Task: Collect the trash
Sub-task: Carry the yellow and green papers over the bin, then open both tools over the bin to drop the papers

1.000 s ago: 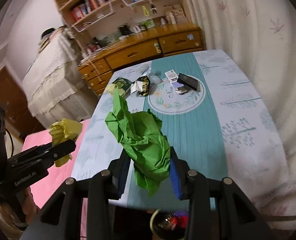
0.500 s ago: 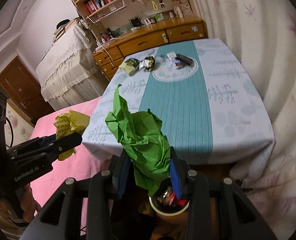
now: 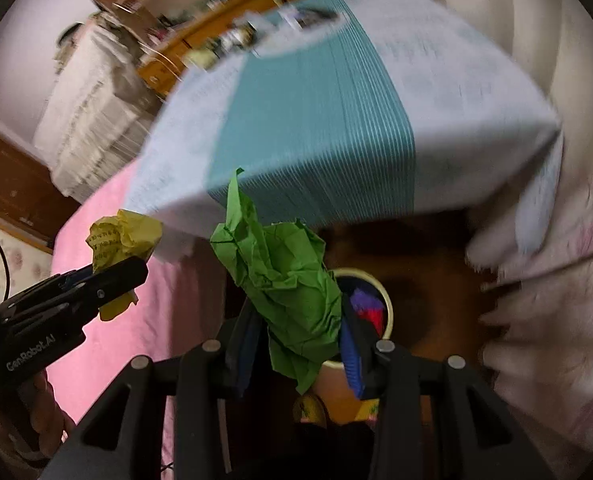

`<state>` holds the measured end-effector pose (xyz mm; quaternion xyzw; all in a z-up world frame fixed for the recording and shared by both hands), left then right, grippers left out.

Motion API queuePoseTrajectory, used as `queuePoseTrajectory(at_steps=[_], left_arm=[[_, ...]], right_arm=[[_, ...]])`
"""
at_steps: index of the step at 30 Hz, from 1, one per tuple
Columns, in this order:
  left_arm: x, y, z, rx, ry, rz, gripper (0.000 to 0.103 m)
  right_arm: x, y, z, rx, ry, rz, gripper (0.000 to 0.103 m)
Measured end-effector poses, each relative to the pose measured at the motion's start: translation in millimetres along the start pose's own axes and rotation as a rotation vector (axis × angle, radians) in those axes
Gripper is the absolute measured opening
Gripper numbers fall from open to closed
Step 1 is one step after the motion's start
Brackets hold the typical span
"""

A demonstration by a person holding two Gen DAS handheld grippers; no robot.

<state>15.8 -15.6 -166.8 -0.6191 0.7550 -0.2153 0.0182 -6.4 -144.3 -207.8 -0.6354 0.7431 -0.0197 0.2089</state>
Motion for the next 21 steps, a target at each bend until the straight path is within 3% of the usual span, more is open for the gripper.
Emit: queuePoseTrajectory(at_steps=[8, 15, 16, 19, 21], left_arm=[[-47, 47, 132, -0.065, 0.030, -0.043, 0.036], [-87, 83, 244, -0.107, 0.027, -0.051, 0.039], [-92, 87, 257, -0.107, 0.028, -0.053, 0.043], [-107, 99, 294, -0.143, 0.004, -0.067, 0.074], [-115, 105, 316, -0.159, 0.017, -0.085, 0.074]], right_arm=[[25, 45, 133, -0.081, 0.066, 0.090, 0.037], [41, 72, 246, -0.126, 0.075, 0.132, 0.037], [44, 76, 264, -0.135, 0.071, 0.138, 0.039], [55, 85, 305, -0.157, 0.074, 0.165, 0.040], [62, 90, 324, -0.145, 0.106, 0.153, 0.043]])
Point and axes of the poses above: each gripper's, at about its wrist camera, not at the fingertips, and z roughly the way its jaws point, x to its right, y to its underside, the point moved 8 cm from there along z, roughly the way its jaws point, and after that the axes turned 7 degrees about y, right-handed, at the moved point
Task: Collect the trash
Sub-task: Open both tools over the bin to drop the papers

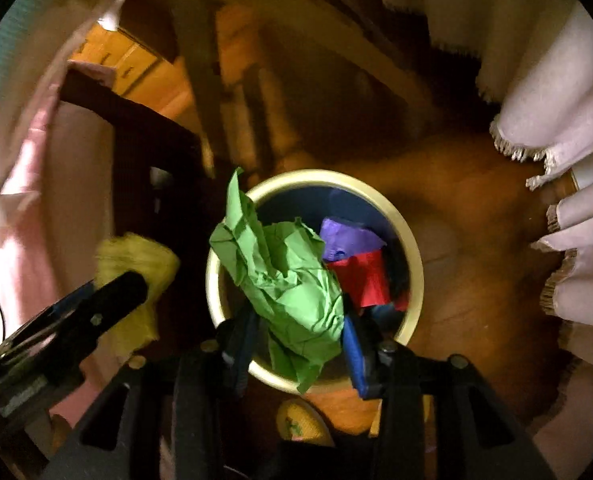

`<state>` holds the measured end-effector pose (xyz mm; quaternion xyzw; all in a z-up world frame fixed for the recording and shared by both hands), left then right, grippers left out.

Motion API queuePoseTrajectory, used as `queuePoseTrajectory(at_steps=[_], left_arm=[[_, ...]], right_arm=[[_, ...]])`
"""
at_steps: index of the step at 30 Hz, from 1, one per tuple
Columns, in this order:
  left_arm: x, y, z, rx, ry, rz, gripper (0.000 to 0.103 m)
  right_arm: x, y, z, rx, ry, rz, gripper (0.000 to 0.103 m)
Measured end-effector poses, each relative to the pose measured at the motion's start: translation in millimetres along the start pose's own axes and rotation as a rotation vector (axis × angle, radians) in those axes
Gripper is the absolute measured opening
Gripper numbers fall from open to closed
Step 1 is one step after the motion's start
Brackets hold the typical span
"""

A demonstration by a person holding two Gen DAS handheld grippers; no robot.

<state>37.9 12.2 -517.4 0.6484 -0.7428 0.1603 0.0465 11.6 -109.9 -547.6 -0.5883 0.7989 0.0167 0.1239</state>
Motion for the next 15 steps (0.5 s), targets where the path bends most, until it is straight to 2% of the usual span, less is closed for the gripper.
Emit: queuePoseTrajectory(at_steps=[2, 3, 8, 15], left_arm=[[-7, 4, 14, -0.012, 0.009, -0.005, 0.076], [-11, 5, 22, -0.016, 0.004, -0.005, 0.077], [-18, 6, 31, 0.000, -0.003, 0.001, 0.079], [-26, 0, 15, 0.049, -0.045, 0.007, 0.079]], right_arm=[[2, -2, 11, 0.017, 0.021, -0.007, 0.059], [4, -2, 16, 0.023, 0.022, -0.006, 0.062], [11, -2, 30, 0.033, 0.037, 0.007, 0.063], [15, -2, 20, 0.071, 0.087, 0.001, 0.063]])
Point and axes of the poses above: each gripper's, at about its wrist camera, not at the fingertips, and z roughly the way its jaws point, x to its right, y to its underside, the point moved 8 cm from there along z, roughly the way its jaws point, and after that the axes turned 7 degrees about y, right-handed, at the moved point
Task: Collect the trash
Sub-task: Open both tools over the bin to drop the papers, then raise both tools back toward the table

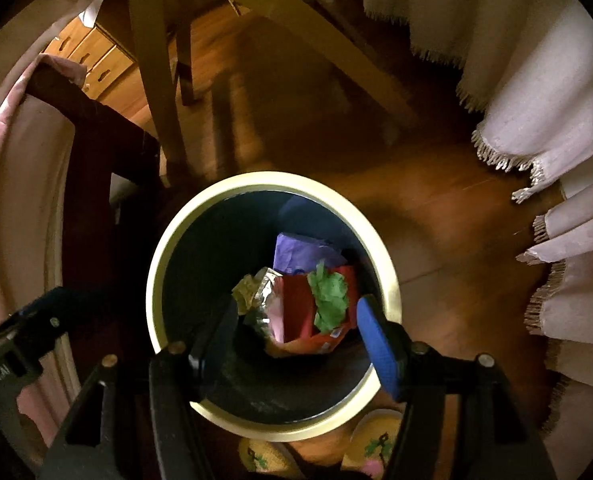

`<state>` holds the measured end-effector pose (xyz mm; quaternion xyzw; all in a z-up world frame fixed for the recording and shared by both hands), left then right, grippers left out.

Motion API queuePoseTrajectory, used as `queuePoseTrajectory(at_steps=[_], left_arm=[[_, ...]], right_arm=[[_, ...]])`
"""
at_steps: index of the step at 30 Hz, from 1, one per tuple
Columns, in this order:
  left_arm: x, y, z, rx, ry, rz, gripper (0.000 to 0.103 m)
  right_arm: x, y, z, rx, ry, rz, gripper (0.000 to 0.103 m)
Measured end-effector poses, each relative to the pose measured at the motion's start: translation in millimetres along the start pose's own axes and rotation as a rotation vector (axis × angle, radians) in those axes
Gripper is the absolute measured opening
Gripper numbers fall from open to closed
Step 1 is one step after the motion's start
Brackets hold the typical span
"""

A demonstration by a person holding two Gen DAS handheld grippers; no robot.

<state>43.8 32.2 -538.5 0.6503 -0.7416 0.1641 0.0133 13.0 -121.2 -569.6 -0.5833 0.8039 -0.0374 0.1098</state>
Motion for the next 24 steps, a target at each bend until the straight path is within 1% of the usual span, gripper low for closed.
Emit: queuePoseTrajectory(at_steps=[4, 8, 13, 17, 19, 24], left_arm=[[0, -4, -19, 0.006, -0.007, -0.010, 0.079], [6, -9, -56, 0.005, -0.005, -0.031, 0.079], [18, -19, -123, 0.025, -0.014, -0.029, 0.079], [29, -27, -181, 0.035, -0.037, -0.021, 0.079], [35, -31, -207, 0.039, -0.043, -0.016, 0.079], [45, -43, -279, 0.088, -0.059, -0.025, 0.079]], right_arm=[[-3, 1, -23, 0.020, 0.002, -0.003, 0.063], [-11, 4, -55, -0.003, -0.007, -0.003, 0.063], [-29, 1, -118, 0.005, -0.036, -0.025, 0.063], [-45, -6, -182, 0.025, -0.066, -0.049, 0.063], [-51, -11, -207, 0.035, -0.075, -0.055, 0.063], [-63, -30, -287, 0.094, -0.101, -0.086, 0.063]])
Point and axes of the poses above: each gripper's, at about its wrist camera, not at the fingertips, and z roughly the way its jaws point, x to its right, y to its underside, the point moved 8 cm from there along z, roughly the way its jaws point, and after that the axes turned 7 degrees about y, right-handed, at the moved point
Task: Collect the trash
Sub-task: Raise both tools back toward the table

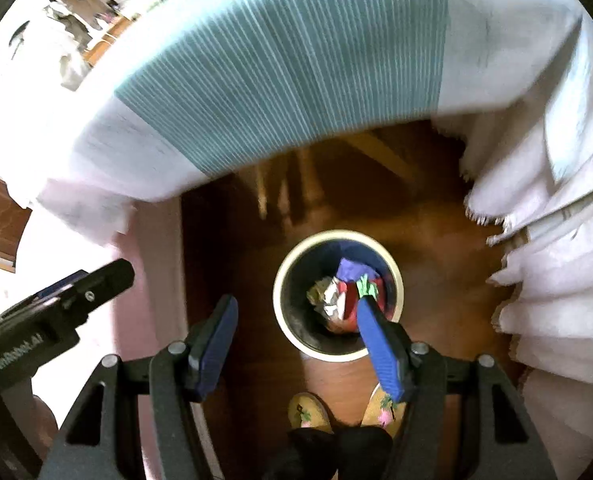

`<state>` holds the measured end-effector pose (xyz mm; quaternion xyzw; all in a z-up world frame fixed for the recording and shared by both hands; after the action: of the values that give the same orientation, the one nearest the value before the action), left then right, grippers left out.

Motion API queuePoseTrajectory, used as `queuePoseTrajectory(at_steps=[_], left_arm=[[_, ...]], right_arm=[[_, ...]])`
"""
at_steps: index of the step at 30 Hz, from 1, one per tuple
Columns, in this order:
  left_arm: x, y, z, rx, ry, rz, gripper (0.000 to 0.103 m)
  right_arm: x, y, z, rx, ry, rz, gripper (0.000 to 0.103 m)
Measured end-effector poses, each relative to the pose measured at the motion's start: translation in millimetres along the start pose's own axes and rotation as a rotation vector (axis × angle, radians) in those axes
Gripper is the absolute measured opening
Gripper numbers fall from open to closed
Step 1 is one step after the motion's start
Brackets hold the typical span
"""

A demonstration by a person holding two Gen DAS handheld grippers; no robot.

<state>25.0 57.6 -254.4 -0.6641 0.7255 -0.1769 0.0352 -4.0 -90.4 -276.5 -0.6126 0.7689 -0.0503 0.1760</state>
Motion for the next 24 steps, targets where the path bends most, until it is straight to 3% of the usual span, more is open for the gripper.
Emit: queuePoseTrajectory(at_steps=[7, 17, 24], left_arm=[[8, -25, -85, 0.080, -0.022, 0.002, 0.079], [30, -81, -195, 0.244, -0.057, 0.035, 0.079], [50, -107, -240, 0.328, -0.063, 0.081, 0.079]], right_arm=[[-18, -32, -86, 0.089, -0.033, -0.070, 0.063], [-35, -75, -167, 0.196, -0.090, -0.129, 0.063], [-39, -115, -212, 0.287, -0.132, -0.172, 0.063]])
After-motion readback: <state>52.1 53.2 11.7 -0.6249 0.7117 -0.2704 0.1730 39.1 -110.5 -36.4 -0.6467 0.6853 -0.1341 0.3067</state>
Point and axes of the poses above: each gripper's, at about its wrist camera, not at the fingertips, and z roughly the way its jaws point, x to its right, y to its underside, the point moved 8 cm from there along z, roughly the way its jaws point, and after that the axes turned 7 degrees about y, right-handed, at the moved point
